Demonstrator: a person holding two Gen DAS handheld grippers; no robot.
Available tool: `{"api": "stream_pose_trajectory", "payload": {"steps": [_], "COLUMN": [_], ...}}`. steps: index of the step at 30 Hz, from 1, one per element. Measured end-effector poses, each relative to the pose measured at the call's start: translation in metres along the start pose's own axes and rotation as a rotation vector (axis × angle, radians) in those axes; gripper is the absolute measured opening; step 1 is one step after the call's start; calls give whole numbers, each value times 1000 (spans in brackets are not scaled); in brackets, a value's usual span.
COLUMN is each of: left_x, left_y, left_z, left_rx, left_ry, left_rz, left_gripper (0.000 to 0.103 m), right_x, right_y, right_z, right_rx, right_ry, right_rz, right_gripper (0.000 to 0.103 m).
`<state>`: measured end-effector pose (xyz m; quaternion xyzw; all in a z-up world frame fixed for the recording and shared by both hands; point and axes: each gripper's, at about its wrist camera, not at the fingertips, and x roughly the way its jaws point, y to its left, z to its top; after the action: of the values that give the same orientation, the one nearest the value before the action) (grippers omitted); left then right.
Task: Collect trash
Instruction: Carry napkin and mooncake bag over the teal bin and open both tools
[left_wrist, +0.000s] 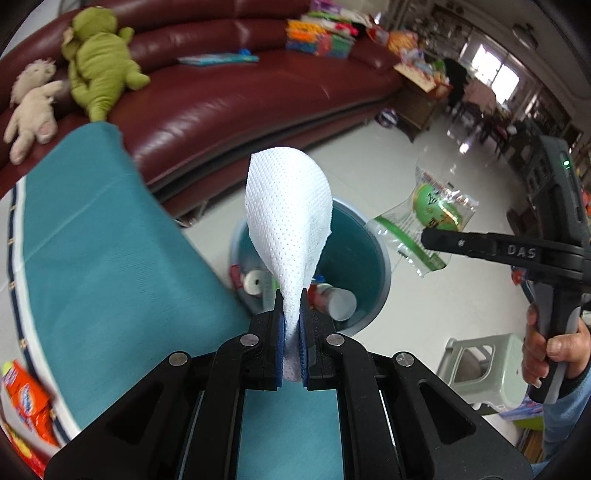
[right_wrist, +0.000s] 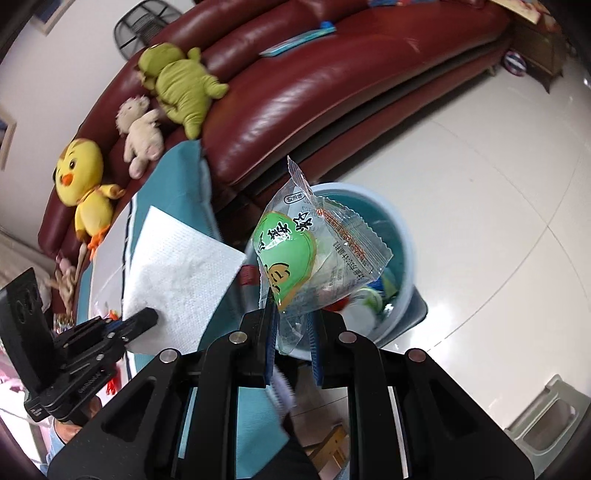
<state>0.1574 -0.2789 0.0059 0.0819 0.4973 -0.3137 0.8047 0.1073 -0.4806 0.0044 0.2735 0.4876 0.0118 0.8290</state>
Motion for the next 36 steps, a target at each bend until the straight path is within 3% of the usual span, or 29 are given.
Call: {"api": "stream_pose_trajectory", "payload": {"steps": [12, 14, 16, 18, 24, 31, 34, 36], "left_x": [79, 88, 93, 93, 84, 60, 48, 40], "left_y": [-18, -15, -13, -10, 5, 26, 33, 37], "left_z": [26, 28, 26, 23, 11, -7, -14, -18], "left_rx": [16, 6, 2, -1, -16, -57, -81, -88], "left_ry": [116, 128, 140, 128, 128, 113, 98, 87], "left_rz": [-8, -6, -5, 14, 39, 54, 45, 47], "left_gripper": [10, 19, 49, 63, 85, 91, 91, 92], "right_x": [17, 20, 24, 28, 43, 61, 69, 73], "right_y": [-37, -40, -39, -40, -35, -21, -14, -9], "right_z": [19, 21, 23, 24, 28, 29, 29, 30], "right_rx": [51, 55, 56, 55, 47, 28, 13, 15], "right_ry": [26, 31, 39, 48, 75, 112, 131, 142], "right_rz": [-20, -24, -30, -34, -35, -28, -36, -37], "right_gripper": [15, 15, 15, 15, 15, 17, 24, 49]}}
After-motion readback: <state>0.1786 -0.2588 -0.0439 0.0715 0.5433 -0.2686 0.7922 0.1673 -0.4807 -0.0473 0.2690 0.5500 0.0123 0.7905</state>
